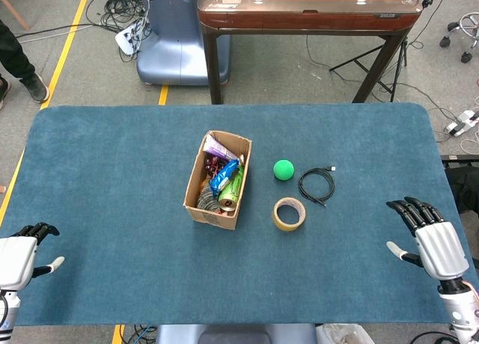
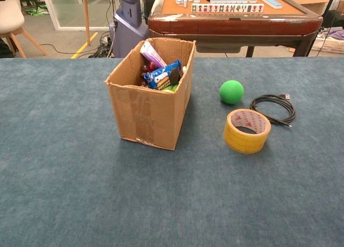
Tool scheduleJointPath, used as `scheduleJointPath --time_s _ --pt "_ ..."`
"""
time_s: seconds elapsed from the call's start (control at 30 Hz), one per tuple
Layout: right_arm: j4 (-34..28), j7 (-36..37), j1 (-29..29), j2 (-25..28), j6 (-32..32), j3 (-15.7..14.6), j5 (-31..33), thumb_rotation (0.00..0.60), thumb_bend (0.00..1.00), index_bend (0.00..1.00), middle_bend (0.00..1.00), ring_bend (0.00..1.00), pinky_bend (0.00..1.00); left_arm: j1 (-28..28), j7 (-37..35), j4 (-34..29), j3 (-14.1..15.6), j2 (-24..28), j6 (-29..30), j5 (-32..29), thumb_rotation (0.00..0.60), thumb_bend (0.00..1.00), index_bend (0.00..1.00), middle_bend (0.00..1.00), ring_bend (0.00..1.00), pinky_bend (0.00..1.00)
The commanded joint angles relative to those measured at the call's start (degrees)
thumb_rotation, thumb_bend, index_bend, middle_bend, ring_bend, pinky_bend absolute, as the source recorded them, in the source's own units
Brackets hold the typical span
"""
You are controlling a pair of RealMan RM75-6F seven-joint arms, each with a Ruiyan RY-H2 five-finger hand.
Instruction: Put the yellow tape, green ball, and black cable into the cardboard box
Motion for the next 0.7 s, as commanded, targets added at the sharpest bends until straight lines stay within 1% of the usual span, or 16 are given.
scheduleJointPath --time_s 0.03,0.3,0.37,0.4,0.47,0.5,0.57,0.63,0.7 --pt "-0.5 -0.4 0.1 0.3 -0.2 -0.2 0.0 0.600 0.00 0.23 0.27 0.18 0.28 -0.1 -0.3 -0.2 0.0 0.2 -0.3 -0.1 0.600 0.07 0.44 0.42 0.41 0.62" --pt "0.3 1.0 0.9 -1.1 0.6 1.0 0.5 0.600 0.00 0.29 0.31 0.23 0.32 0.1 -0.8 -1.0 0.0 0.7 -0.3 -0.5 0.600 0.07 0.44 0.43 0.41 0.62" --pt "0.4 0.3 1.6 -1.4 0.3 1.4 0.2 0.600 0.00 0.34 0.33 0.24 0.33 0.2 -0.9 -1.0 -0.1 0.8 -0.3 -0.7 0.600 0.07 0.44 0.43 0.41 0.62" --pt "0.5 -0.5 2.0 -1.4 -0.1 1.6 0.1 0.600 0.00 0.37 0.34 0.26 0.36 0.2 -0.9 -1.0 -0.1 0.8 -0.3 -0.9 0.600 0.07 0.44 0.43 0.41 0.62" --pt "-0.1 -2.9 3.3 -1.2 -1.2 2.1 -0.5 0.600 0.00 0.38 0.41 0.34 0.45 0.3 -0.8 -1.1 0.0 1.0 -0.5 -1.0 0.600 0.07 0.44 0.43 0.41 0.62" --pt "-0.5 -4.3 4.0 -0.9 -1.9 2.3 -0.8 0.600 0.00 0.38 0.46 0.40 0.51 0.3 -0.8 -1.2 0.0 1.1 -0.5 -1.0 0.600 0.07 0.44 0.43 0.41 0.62" --pt "-2.3 -7.5 5.6 0.1 -4.0 2.5 -1.5 0.600 0.00 0.38 0.60 0.55 0.64 0.4 -1.1 -1.5 -0.1 1.3 -0.2 -1.0 0.600 0.07 0.44 0.43 0.41 0.62" --pt "-4.5 -10.3 7.2 1.2 -6.7 2.6 -1.8 0.600 0.00 0.38 0.75 0.71 0.75 0.6 -1.3 -1.6 -0.3 1.5 0.2 -1.1 0.600 0.07 0.44 0.43 0.41 0.62" --pt "-7.2 -13.4 9.1 2.3 -9.9 2.9 -1.8 0.600 0.00 0.38 0.88 0.84 0.85 0.7 -1.5 -1.7 -0.4 1.7 0.3 -1.4 0.600 0.07 0.44 0.43 0.41 0.62"
